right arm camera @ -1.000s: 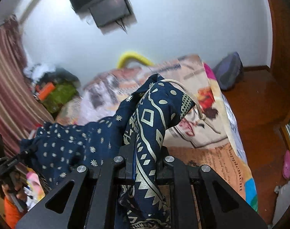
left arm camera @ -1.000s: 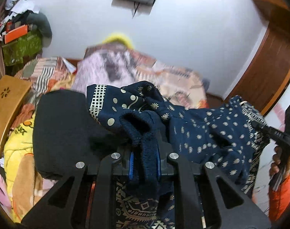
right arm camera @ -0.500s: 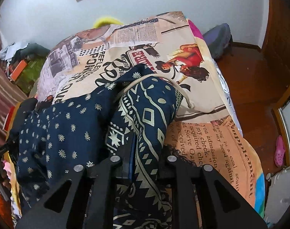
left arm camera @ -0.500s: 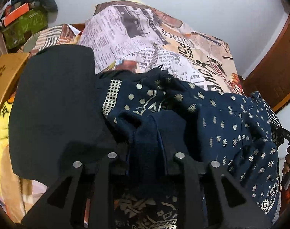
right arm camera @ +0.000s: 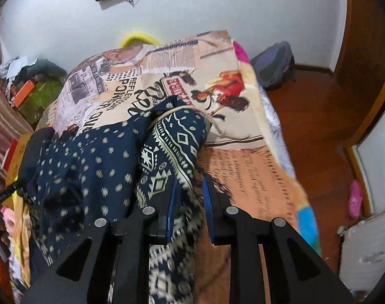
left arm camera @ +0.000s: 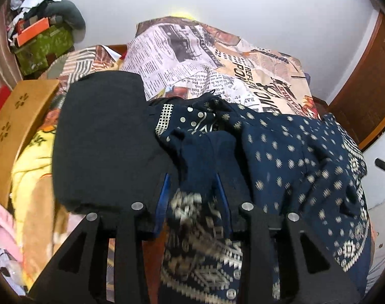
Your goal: Fold large clothes
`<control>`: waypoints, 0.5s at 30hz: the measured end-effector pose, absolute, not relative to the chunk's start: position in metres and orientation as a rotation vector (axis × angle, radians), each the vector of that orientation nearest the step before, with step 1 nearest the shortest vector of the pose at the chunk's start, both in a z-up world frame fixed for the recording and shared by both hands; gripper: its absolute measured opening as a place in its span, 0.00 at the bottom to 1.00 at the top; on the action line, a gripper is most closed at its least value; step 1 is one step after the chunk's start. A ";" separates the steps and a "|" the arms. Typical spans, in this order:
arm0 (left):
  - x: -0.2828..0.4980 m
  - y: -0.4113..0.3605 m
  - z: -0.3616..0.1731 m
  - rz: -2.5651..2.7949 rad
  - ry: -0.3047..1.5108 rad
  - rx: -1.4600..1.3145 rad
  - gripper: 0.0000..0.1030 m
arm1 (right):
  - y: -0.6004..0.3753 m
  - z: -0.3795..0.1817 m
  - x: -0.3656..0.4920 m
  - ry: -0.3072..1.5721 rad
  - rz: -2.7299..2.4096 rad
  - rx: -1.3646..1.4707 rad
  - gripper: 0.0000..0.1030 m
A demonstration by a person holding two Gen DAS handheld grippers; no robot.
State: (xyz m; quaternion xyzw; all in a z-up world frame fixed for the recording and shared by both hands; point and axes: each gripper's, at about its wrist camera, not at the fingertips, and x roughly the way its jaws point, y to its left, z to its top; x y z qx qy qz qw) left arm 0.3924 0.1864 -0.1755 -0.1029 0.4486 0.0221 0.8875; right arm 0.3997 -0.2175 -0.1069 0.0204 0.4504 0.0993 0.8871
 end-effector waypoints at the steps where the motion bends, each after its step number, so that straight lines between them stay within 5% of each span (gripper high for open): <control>1: 0.384 0.185 -0.171 0.049 0.926 -0.200 0.35 | -0.218 -0.100 0.391 0.921 0.208 0.025 0.18; 7: 0.342 0.177 -0.154 0.048 0.905 -0.154 0.38 | -0.212 -0.071 0.341 0.835 0.241 -0.094 0.21; 11: 0.315 0.172 -0.149 0.063 0.900 -0.151 0.52 | -0.203 -0.068 0.309 0.815 0.277 -0.135 0.39; 15: 0.286 0.169 -0.148 0.042 0.901 -0.180 0.59 | -0.192 -0.075 0.279 0.825 0.333 -0.146 0.42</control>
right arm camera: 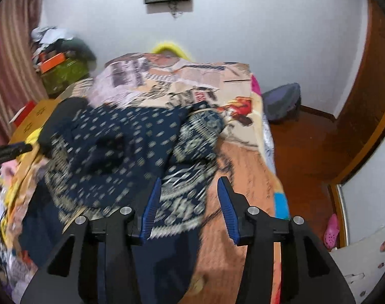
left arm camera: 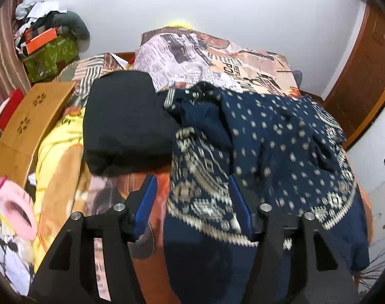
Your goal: Fold large clothes
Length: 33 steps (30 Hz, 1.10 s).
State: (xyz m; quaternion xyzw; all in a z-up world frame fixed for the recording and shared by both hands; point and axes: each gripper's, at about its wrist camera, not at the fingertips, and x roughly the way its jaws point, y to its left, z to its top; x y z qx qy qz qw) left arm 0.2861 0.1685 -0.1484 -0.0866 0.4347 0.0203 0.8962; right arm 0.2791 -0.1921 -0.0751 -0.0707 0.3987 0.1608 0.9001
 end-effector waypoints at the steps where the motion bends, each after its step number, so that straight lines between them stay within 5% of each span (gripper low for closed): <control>1: 0.278 0.168 -0.150 0.035 0.906 -0.188 0.59 | -0.191 -0.079 0.272 0.831 0.343 -0.139 0.42; 13: 0.212 0.161 -0.223 -0.037 1.120 -0.272 0.60 | -0.209 -0.142 0.218 0.989 0.274 0.011 0.42; 31: 0.187 0.157 -0.273 -0.043 1.147 -0.639 0.61 | -0.202 -0.182 0.196 1.105 0.354 0.248 0.45; 33: 0.191 0.149 -0.268 -0.057 1.140 -0.602 0.57 | -0.201 -0.180 0.197 1.094 0.374 0.256 0.38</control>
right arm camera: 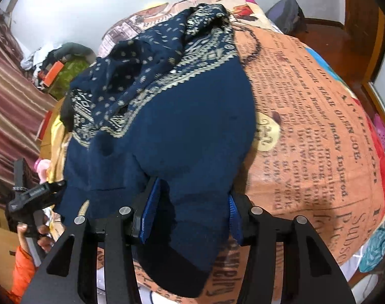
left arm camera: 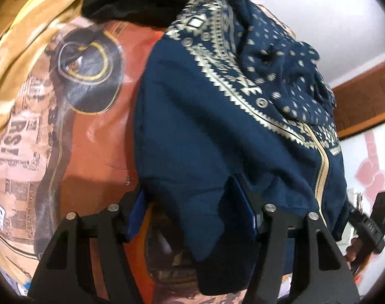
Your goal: Fold large clothes
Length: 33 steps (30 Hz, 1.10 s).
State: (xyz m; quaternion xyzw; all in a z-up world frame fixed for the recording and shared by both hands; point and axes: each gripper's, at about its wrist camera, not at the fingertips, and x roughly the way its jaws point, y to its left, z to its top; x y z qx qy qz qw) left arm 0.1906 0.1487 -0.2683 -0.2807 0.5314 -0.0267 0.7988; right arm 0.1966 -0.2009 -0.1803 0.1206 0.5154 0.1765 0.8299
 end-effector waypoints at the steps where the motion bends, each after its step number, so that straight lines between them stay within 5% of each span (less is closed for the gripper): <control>1: 0.191 0.146 -0.265 -0.074 1.137 -0.595 0.52 | -0.200 -0.178 0.197 1.086 0.386 0.256 0.34; 3: 0.195 0.142 -0.258 -0.094 1.128 -0.560 0.29 | -0.199 -0.173 0.199 1.068 0.395 0.244 0.14; 7: 0.199 0.137 -0.227 -0.142 1.054 -0.503 0.11 | -0.198 -0.151 0.206 0.999 0.468 0.257 0.09; 22: 0.290 0.189 -0.076 -0.142 0.648 -0.503 0.08 | -0.190 -0.043 0.327 0.670 0.458 0.243 0.07; 33: 0.416 0.200 -0.160 0.014 0.833 -0.365 0.09 | -0.187 -0.126 0.423 0.843 0.319 0.240 0.07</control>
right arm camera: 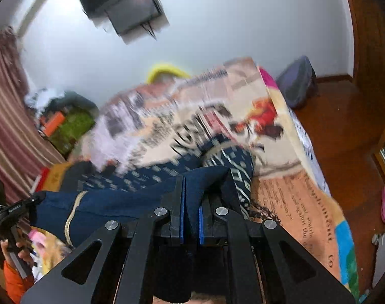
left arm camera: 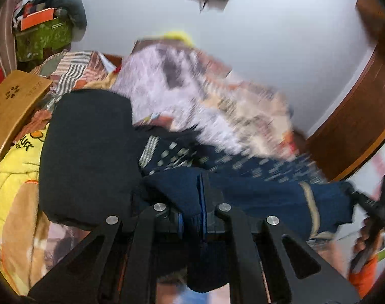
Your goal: Fold large clothes
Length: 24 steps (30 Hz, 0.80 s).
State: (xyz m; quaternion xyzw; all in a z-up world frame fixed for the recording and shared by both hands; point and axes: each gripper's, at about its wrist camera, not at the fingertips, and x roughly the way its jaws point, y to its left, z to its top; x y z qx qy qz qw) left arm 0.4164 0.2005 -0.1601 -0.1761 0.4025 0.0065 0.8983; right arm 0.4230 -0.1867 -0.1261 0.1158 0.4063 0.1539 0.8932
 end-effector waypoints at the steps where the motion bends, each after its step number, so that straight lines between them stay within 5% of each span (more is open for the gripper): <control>1: 0.424 0.197 -0.172 0.027 0.861 -0.334 0.10 | -0.188 -0.138 0.430 0.871 0.308 0.243 0.07; 10: 0.426 0.181 -0.185 0.033 0.901 -0.170 0.17 | -0.196 -0.152 0.435 0.955 0.303 0.235 0.09; 17: 0.393 0.174 -0.152 0.013 0.861 -0.114 0.40 | -0.188 -0.121 0.406 0.894 0.250 0.031 0.15; 20: 0.377 0.176 -0.139 0.061 0.807 -0.093 0.57 | -0.190 -0.110 0.389 0.867 0.255 -0.015 0.24; 24: 0.363 0.180 -0.133 0.073 0.786 -0.080 0.59 | -0.190 -0.104 0.367 0.846 0.262 -0.058 0.36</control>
